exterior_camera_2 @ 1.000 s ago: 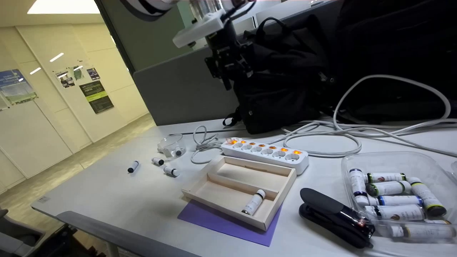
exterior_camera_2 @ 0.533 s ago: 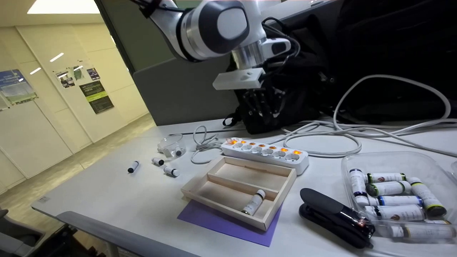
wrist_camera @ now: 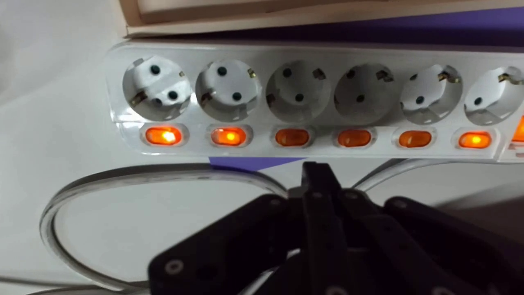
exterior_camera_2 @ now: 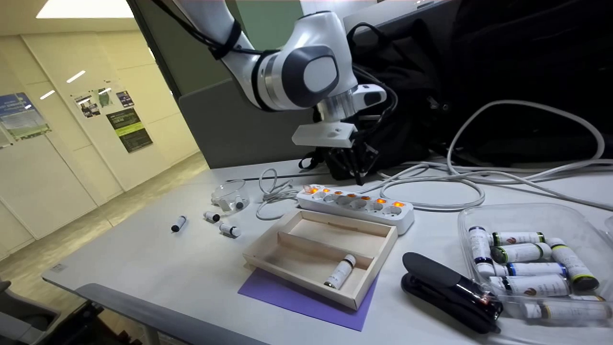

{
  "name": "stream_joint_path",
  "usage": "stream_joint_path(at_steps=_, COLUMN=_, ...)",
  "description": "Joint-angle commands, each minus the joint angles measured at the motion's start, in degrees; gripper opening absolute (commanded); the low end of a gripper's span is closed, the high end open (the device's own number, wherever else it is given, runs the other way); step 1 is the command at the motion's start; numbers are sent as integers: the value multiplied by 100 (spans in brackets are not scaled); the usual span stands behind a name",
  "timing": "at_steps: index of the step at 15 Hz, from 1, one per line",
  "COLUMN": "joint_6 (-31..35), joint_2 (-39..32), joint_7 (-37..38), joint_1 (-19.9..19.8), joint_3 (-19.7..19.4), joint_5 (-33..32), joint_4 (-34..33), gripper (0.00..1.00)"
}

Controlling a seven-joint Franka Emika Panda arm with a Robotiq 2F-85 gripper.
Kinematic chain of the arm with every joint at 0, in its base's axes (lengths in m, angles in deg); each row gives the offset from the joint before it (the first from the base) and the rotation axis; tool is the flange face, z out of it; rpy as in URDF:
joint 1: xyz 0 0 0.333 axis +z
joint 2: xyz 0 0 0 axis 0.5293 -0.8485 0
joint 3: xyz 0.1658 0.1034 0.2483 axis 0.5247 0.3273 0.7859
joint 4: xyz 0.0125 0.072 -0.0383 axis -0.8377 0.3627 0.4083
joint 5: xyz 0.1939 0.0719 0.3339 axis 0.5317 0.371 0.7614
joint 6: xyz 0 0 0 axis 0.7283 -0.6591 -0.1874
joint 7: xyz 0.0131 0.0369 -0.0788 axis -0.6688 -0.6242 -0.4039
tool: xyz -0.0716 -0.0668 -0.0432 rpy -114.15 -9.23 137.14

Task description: Turn on the third switch from the right side of the adapter

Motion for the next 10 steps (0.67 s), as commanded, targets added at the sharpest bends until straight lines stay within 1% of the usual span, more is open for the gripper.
stream_joint_path(at_steps=1, joint_6=-98, joint_2=-329, joint_7=210, joint_1=61, joint_3=-65, joint_5=-142, joint_4=-389, gripper=0)
stream_joint_path(at_steps=4, joint_6=-115, joint_2=-507, joint_7=219, joint_1=66, joint_3=-76, joint_5=-176, joint_4=-525, gripper=0)
stream_joint_path(at_steps=10, joint_6=-435, joint_2=-678, joint_7=347, joint_1=152, joint_3=-189, joint_5=-214, joint_4=-711, gripper=0)
